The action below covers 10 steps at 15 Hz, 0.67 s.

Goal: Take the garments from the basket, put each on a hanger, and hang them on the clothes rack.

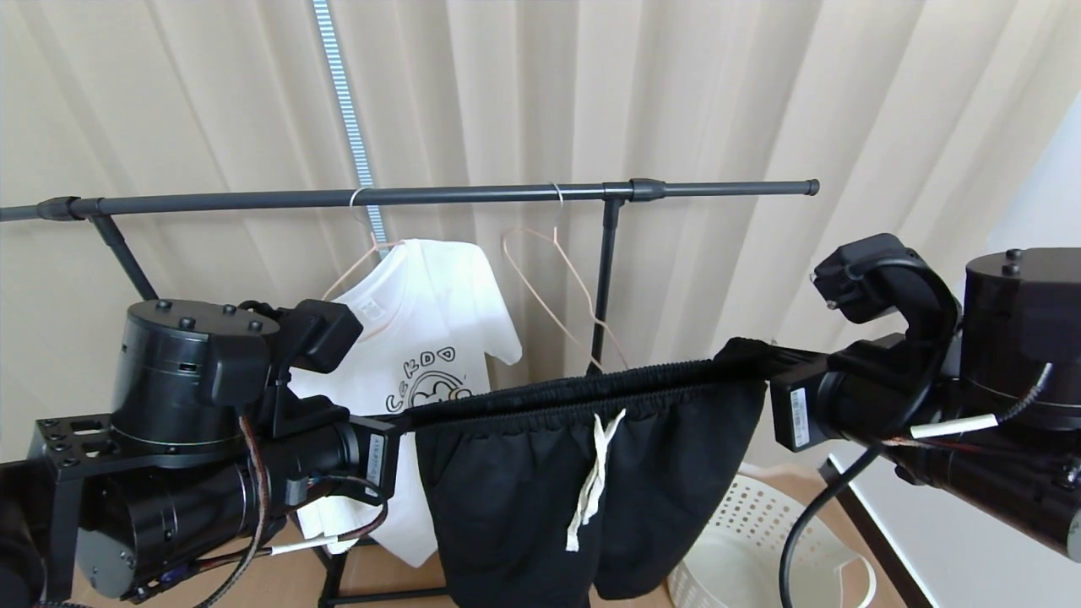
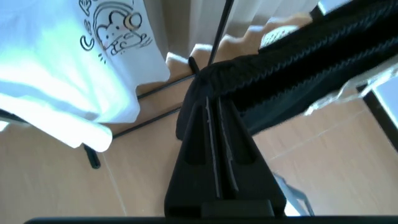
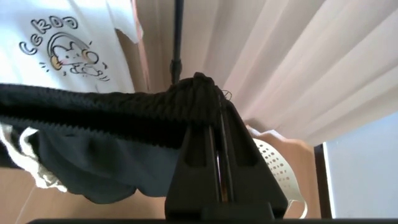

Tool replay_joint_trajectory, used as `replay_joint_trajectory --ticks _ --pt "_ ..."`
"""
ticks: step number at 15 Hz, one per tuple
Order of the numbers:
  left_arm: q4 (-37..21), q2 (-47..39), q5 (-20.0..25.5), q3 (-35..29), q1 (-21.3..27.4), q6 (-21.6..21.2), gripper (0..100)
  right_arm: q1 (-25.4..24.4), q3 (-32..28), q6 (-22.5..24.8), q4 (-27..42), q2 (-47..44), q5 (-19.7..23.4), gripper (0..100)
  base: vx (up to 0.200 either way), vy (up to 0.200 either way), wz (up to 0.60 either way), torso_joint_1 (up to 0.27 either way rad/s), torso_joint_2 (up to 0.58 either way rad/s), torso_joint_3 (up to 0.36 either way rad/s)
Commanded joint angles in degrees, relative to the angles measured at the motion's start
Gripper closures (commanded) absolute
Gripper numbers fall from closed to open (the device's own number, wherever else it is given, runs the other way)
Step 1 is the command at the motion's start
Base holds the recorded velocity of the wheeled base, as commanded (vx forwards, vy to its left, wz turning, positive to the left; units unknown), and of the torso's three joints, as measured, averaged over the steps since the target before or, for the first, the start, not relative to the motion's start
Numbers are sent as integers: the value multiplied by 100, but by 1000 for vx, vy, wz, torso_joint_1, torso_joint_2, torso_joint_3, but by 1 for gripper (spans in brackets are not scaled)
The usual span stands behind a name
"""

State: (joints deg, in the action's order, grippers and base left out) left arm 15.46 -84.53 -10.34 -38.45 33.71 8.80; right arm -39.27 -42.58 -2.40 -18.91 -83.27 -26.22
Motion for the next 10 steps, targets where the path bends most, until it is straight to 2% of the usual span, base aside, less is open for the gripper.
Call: replay_joint_trajectory --ticks 1,4,7,10 --pt "71 -37 5 -5 75 43 100 -477 -48 29 335 338 3 100 0 0 0 0 0 0" --pt "80 33 -162 -251 66 95 100 -609 -312 477 652 505 100 100 0 0 0 0 0 0" --pt "80 -169 -249 -541 145 104 100 -714 -92 372 678 584 346 100 0 0 0 0 0 0" --pt "89 -503 -320 -928 154 122 100 -758 -92 372 880 602 372 100 0 0 0 0 0 0"
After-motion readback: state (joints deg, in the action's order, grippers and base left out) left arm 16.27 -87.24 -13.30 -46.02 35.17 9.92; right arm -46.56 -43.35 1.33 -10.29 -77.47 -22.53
